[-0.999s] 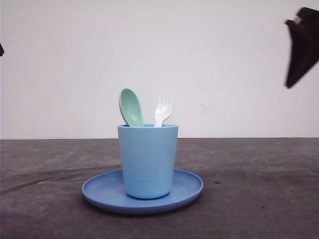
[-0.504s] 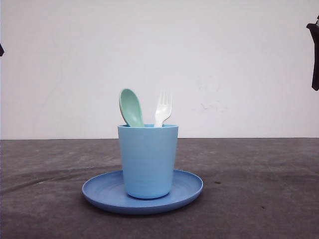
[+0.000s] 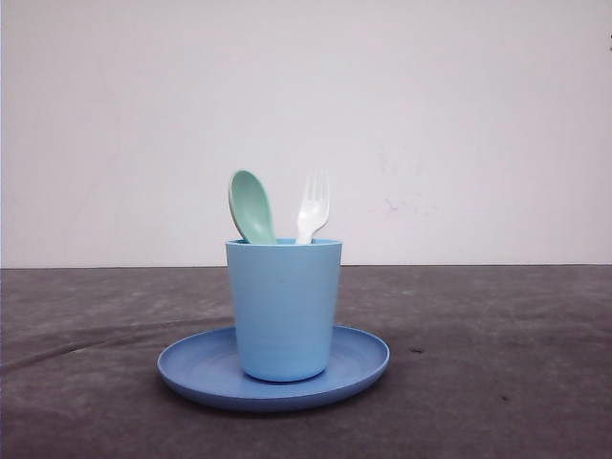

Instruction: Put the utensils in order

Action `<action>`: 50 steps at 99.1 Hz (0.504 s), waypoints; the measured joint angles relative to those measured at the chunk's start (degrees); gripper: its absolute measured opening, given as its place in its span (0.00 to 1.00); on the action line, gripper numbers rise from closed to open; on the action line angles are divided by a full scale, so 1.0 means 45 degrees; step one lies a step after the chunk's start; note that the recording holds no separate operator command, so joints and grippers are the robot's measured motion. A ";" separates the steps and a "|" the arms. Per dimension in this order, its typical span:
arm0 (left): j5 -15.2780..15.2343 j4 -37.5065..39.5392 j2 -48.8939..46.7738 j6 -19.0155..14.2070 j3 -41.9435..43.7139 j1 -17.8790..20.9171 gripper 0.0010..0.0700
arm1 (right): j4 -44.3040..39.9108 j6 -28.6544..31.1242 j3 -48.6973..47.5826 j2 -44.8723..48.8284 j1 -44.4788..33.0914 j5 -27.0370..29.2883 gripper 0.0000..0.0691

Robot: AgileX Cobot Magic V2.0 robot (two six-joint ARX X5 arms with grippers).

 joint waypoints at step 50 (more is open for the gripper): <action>-0.0053 0.0068 0.0000 0.0019 0.0000 0.0000 0.01 | 0.0029 0.0000 0.0000 0.0000 0.0000 0.0000 0.01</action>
